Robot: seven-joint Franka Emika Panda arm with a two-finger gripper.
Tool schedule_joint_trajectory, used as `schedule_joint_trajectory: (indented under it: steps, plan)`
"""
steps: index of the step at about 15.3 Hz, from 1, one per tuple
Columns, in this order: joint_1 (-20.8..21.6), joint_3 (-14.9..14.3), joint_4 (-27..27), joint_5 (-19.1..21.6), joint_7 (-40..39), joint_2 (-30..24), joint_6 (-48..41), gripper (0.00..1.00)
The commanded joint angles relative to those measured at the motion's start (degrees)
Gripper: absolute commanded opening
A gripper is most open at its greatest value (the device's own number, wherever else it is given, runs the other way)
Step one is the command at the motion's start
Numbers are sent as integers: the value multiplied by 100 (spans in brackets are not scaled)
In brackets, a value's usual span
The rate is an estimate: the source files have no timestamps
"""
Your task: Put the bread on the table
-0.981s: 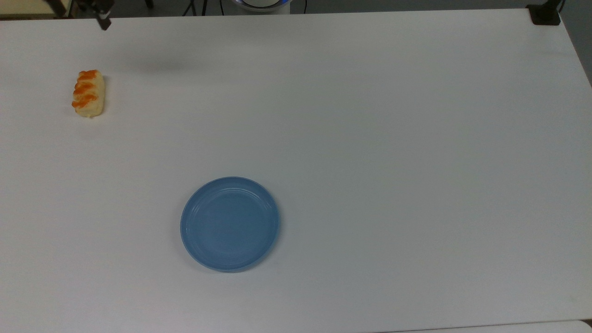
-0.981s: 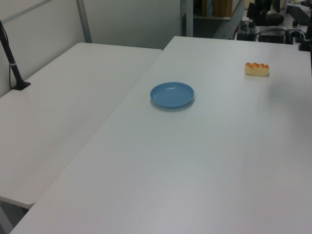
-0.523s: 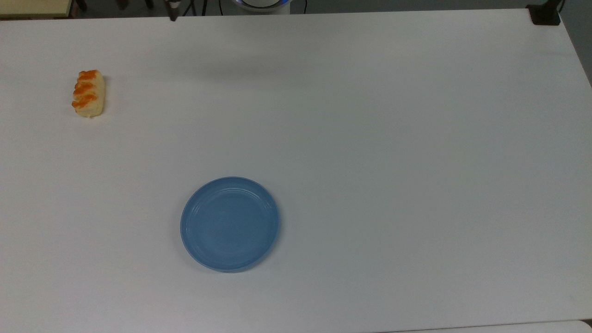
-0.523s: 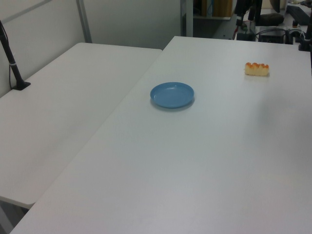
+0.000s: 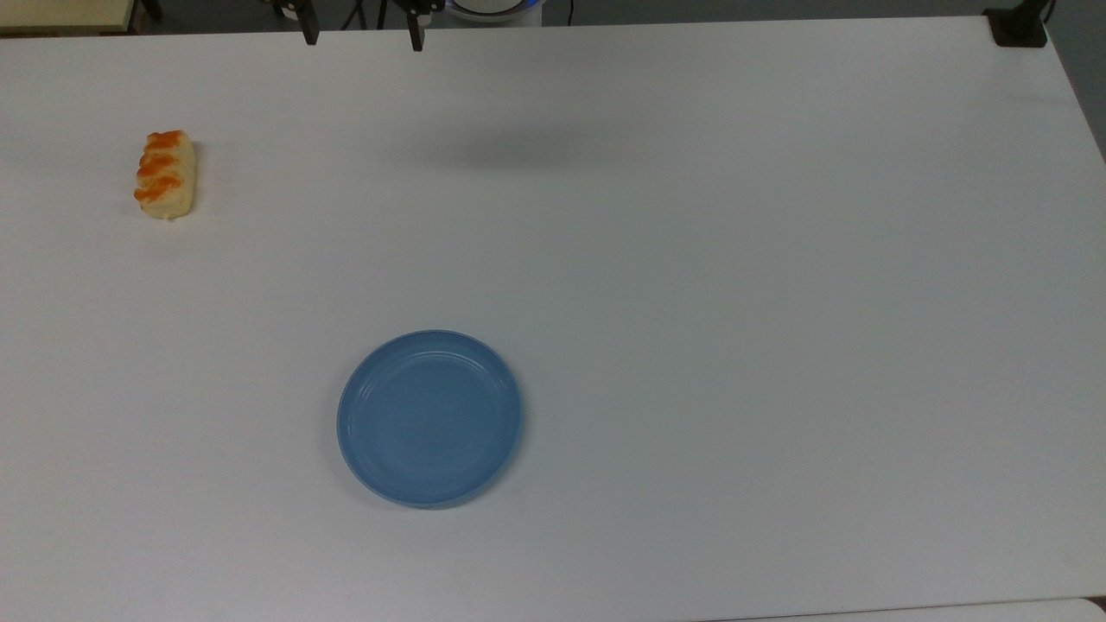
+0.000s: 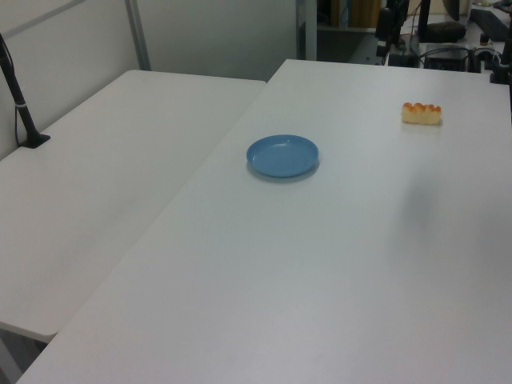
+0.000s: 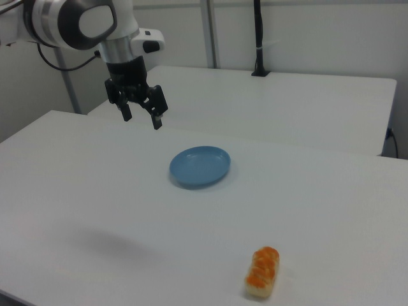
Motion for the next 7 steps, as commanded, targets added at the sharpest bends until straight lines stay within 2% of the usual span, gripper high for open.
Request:
schedule_joint_trajectory:
  steps: [1, 7]
  plan:
    - [76, -23, 35, -59, -175, 32, 14, 100]
    - [76, -5, 44, -24, -123, 6, 145, 100]
